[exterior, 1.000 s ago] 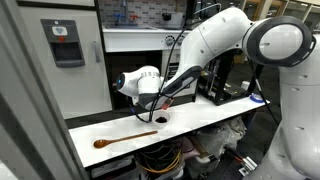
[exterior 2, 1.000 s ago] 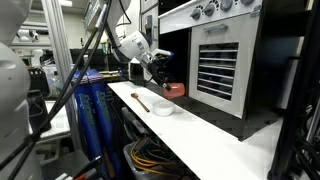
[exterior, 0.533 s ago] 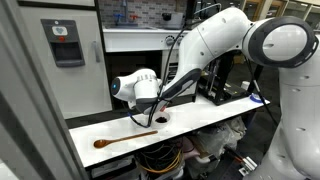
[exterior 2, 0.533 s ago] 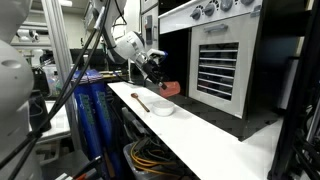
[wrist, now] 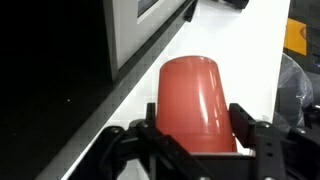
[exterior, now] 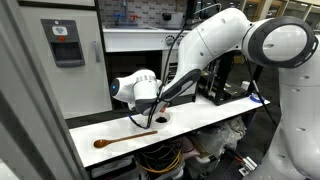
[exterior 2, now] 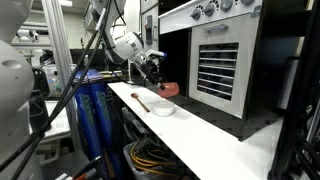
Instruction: Pour the contents of the cup into the bowl
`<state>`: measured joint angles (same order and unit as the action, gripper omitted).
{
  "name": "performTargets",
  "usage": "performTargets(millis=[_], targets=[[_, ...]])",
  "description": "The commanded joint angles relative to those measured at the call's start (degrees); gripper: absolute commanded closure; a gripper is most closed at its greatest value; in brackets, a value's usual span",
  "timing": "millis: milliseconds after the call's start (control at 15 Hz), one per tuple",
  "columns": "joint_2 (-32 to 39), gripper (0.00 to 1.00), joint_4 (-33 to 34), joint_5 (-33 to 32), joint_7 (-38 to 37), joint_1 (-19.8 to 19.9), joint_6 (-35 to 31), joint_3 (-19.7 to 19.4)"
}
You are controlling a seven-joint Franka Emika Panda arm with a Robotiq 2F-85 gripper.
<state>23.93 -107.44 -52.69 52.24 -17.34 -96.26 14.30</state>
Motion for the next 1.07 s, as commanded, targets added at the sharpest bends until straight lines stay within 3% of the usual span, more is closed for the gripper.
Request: performTargets(millis=[0,400,1000], targets=[[-3.3,0.53,-2.2,3.3,-0.2,2.4,-0.6,0.5],[-10.8,0.53,-7.1,10.8,-0.6,5.0,-3.5,0.5],[-28.4,0.53,-17.8,23.8,0.2,6.5,-16.5,-1.6]])
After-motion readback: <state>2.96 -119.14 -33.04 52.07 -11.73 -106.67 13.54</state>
